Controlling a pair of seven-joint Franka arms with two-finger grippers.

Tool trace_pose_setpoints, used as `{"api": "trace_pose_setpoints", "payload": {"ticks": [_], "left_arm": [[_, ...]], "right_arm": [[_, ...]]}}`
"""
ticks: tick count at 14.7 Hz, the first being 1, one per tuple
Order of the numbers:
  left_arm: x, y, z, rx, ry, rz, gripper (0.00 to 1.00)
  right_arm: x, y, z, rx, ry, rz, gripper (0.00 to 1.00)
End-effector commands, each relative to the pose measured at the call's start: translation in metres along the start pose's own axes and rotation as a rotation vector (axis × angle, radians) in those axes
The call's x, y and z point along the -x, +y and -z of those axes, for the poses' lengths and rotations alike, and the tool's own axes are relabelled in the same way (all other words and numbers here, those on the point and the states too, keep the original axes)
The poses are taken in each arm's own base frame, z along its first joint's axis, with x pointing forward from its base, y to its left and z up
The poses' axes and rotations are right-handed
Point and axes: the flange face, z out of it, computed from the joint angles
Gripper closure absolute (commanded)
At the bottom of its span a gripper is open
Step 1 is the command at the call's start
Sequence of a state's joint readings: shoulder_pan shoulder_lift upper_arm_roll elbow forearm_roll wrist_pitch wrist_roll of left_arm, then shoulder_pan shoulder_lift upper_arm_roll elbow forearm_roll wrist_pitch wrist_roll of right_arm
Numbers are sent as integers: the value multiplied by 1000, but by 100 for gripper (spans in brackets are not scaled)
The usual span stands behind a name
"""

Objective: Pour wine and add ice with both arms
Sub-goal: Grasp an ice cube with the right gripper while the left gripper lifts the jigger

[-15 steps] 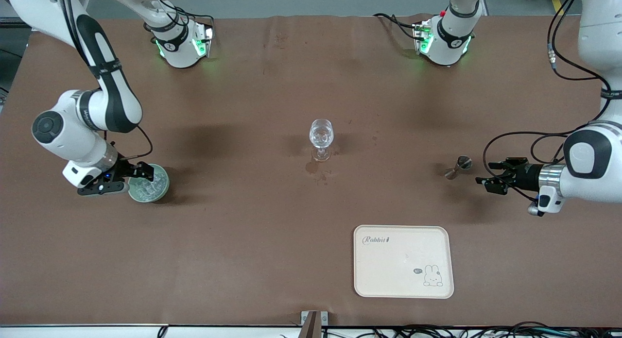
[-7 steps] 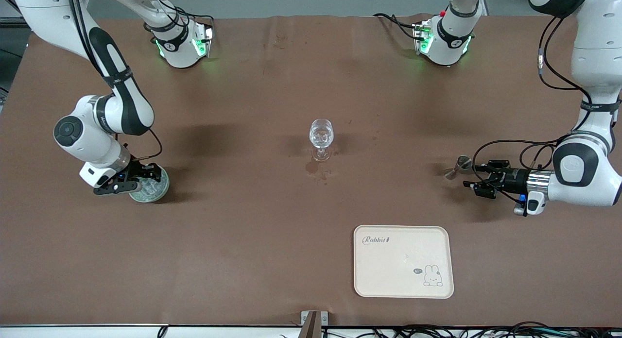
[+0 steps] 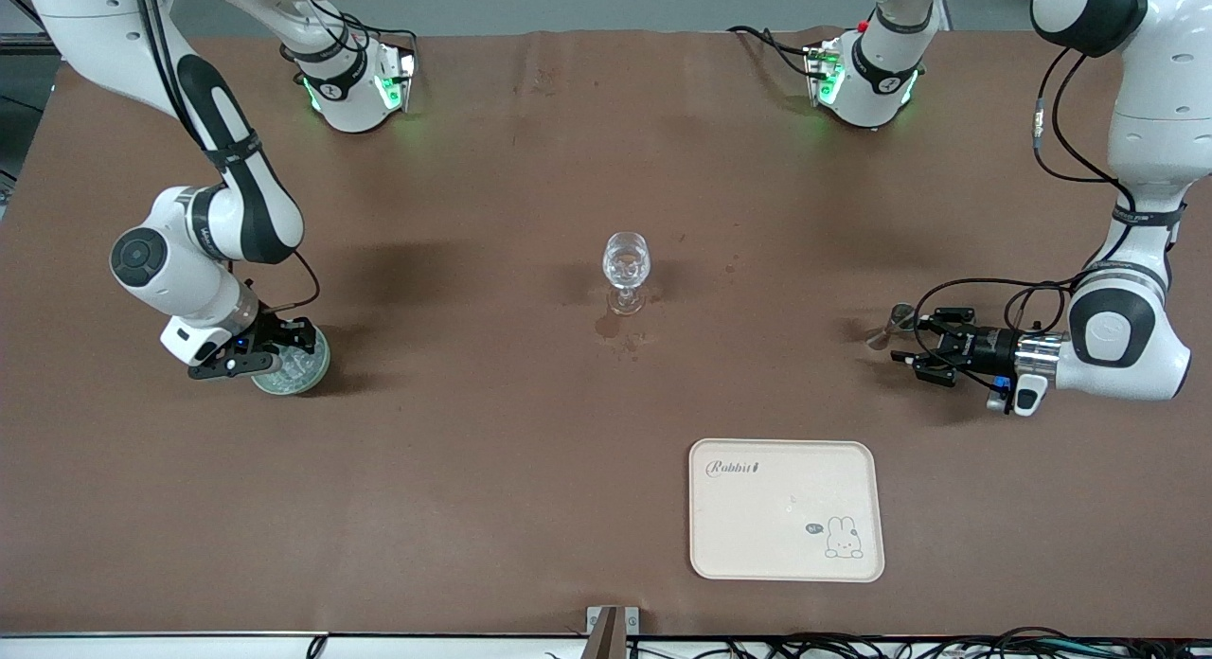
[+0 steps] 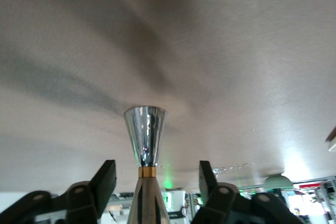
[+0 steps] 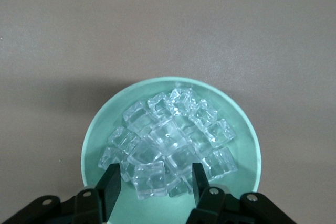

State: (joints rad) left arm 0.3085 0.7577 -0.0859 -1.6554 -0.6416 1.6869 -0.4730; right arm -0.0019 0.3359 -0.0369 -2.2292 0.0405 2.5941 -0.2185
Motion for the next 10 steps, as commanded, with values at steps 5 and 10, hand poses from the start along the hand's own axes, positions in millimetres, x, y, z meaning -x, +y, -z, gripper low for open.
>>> {"api": "trace_pose_setpoints", "payload": {"ticks": [5, 10], "left_arm": [[-1, -3, -8, 1, -46, 73, 33], [-6, -4, -16, -1, -59, 70, 37]], "right_arm": [[7, -3, -4, -2, -10, 14, 48], [5, -2, -2, 2, 4, 14, 48]]}}
